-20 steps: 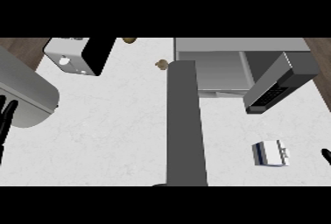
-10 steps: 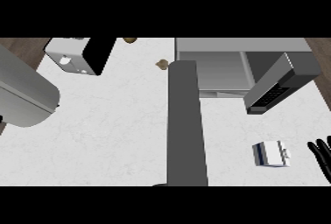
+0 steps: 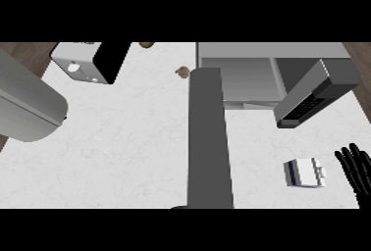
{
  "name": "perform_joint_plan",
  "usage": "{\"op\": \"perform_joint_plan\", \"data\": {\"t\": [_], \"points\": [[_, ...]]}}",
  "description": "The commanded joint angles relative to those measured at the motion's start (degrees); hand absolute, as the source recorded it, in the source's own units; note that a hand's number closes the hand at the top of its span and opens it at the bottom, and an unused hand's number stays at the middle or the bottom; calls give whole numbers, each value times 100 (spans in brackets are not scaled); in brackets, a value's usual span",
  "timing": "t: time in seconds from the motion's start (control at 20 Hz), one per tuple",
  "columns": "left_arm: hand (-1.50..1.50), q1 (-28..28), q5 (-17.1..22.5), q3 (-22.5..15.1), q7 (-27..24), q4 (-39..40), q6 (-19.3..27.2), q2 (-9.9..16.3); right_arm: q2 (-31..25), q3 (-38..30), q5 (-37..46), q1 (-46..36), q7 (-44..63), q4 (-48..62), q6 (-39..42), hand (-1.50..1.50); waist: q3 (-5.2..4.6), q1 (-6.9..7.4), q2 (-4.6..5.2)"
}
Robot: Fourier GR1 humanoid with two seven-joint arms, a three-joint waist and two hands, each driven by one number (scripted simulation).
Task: Pick up the milk, place it into the microwave and close the microwave
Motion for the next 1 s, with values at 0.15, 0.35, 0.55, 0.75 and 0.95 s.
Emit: {"op": "perform_joint_plan", "data": {"t": [0.15, 0.35, 0.55, 0.75, 0.95], "points": [[-150, 19, 110, 72, 307, -322, 13, -94, -271, -515, 360, -660, -969, 1869, -106, -150, 3, 9, 4], [-150, -129, 636, 564, 368, 28, -202, 202, -483, -620, 707, -1034, -1606, 2908, -213, -150, 2, 13, 5], [-150, -57, 316, 512, 324, -19, -264, -21, -931, -854, 573, -1256, -1923, 3571, 141, -150, 1, 3, 4], [-150, -401, 229, 532, 256, 274, -315, 2, -829, -661, 974, -1650, -2710, 4738, -130, -150, 3, 1, 9], [-150, -186, 246, 618, 200, 189, -544, -126, -889, -430, 1296, -2045, -3026, 5481, -443, -150, 2, 13, 8]]}}
